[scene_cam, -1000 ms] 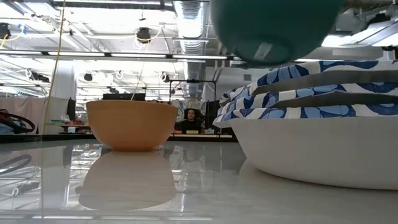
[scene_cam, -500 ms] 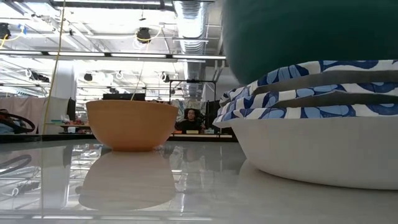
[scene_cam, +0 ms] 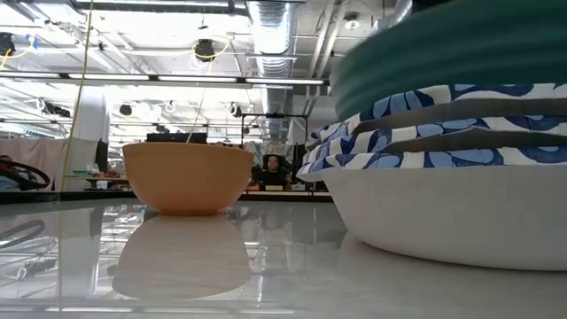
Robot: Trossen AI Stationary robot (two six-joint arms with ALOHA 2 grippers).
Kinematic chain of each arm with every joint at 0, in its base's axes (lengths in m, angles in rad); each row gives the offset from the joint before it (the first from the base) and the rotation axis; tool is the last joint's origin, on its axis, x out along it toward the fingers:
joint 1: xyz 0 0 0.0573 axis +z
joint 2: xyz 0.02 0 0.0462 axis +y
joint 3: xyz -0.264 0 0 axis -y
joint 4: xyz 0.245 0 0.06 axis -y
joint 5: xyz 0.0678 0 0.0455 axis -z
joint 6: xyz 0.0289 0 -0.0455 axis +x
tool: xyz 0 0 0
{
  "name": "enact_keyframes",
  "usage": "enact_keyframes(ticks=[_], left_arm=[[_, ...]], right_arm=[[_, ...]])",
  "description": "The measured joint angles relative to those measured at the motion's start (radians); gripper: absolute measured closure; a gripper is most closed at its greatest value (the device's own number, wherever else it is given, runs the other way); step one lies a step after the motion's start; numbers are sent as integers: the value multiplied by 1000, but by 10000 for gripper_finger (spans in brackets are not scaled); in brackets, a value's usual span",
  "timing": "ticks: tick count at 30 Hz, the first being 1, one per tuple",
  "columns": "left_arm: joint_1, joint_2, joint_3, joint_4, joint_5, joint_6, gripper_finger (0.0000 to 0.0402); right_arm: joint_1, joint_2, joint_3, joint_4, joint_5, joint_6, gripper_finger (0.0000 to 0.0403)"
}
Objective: Nest bowls inside each other
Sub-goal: Stack the green bowl into the white paper bowl, then stack the blue bowl into the green bowl
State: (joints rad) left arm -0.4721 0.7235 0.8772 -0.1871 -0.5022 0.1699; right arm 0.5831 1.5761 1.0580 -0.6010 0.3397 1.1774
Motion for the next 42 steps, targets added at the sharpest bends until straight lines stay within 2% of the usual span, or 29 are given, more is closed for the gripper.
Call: enact_keyframes(ticks=[5,18,24,34,42], left_arm=[[0,4,0,-6,0,-8,188],[0,4,0,-72,-2,-61,188],[0,4,0,-74,-2,-81,188],[0,28,0,-122,-7,-89,188],[0,79,-1,-164,19,-114,188]], right_arm=[[-2,1,0,-59,5,32,368],[-2,1,0,-61,-1,57,347],[-2,1,0,-61,-3,55,314],[-5,1,0,-32,2,-7,233],[-11,1,0,-27,8,-29,217]])
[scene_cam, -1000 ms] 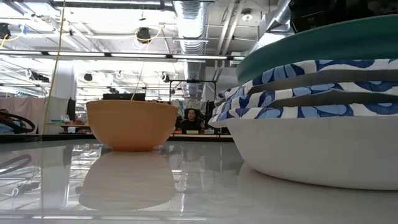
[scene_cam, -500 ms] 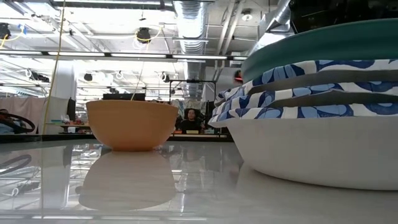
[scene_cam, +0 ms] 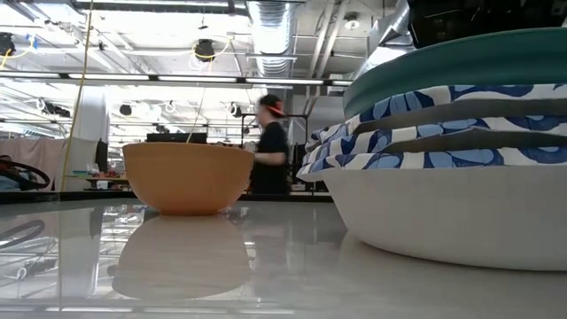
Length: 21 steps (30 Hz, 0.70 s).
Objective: Nest bowls inside each other
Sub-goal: Stack the blue bowl into the green bowl
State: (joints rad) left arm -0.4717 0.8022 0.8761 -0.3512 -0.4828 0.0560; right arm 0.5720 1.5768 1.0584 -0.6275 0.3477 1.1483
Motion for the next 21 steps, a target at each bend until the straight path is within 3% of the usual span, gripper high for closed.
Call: enact_keyframes(ticks=[10,21], left_arm=[[-14,11,0,-110,306,-100,188],[-144,70,0,-240,340,-261,188]], right_arm=[[-4,0,1,54,-5,-33,220],[-3,0,1,64,-101,-54,200]])
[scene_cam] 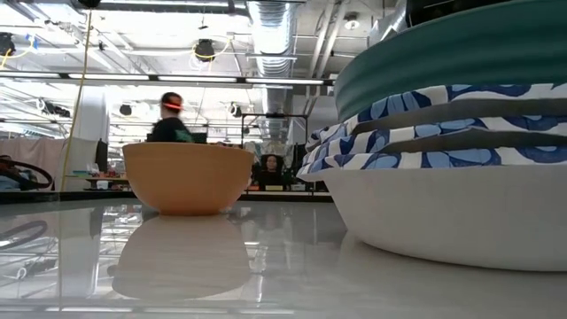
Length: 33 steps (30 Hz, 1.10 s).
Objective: Nest bowls inside each other
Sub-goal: Stack the blue bowl into the green bowl
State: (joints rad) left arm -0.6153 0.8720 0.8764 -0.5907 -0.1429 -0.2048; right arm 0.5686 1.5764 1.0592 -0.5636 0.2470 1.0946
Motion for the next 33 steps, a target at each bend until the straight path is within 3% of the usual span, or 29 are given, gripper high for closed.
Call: enact_keyframes(ticks=[8,22,33], left_arm=[[-33,37,0,-35,0,-74,188],[-91,65,0,-189,8,-239,188],[-183,234,0,-320,119,-362,188]], right_arm=[[-28,0,13,-3,-88,0,158],[-63,0,160,-174,-119,-117,163],[-68,0,178,-247,-96,-109,163]])
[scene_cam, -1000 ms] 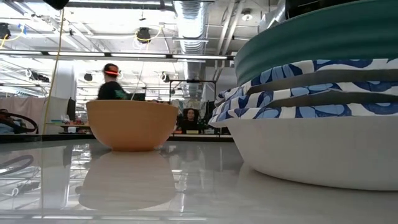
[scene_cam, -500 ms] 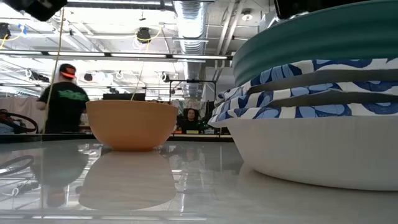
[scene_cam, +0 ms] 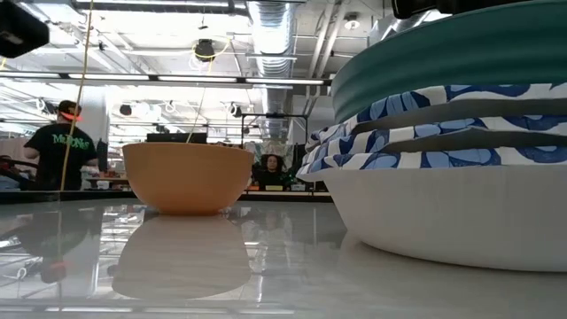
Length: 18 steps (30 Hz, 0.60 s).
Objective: Nest bowls inside each other
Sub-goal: Stack the blue bowl into the green bowl
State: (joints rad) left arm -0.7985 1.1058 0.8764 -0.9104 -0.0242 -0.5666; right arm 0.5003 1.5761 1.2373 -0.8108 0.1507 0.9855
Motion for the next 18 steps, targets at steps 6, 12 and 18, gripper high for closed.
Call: enact_keyframes(ticks=[6,12,18], left_arm=[[-47,95,0,1,20,-9,188],[-54,176,0,4,73,-46,188],[-53,243,0,4,78,-30,189]], right_arm=[[0,0,0,3,15,0,163],[10,0,0,3,15,0,163],[10,0,0,14,17,1,163]])
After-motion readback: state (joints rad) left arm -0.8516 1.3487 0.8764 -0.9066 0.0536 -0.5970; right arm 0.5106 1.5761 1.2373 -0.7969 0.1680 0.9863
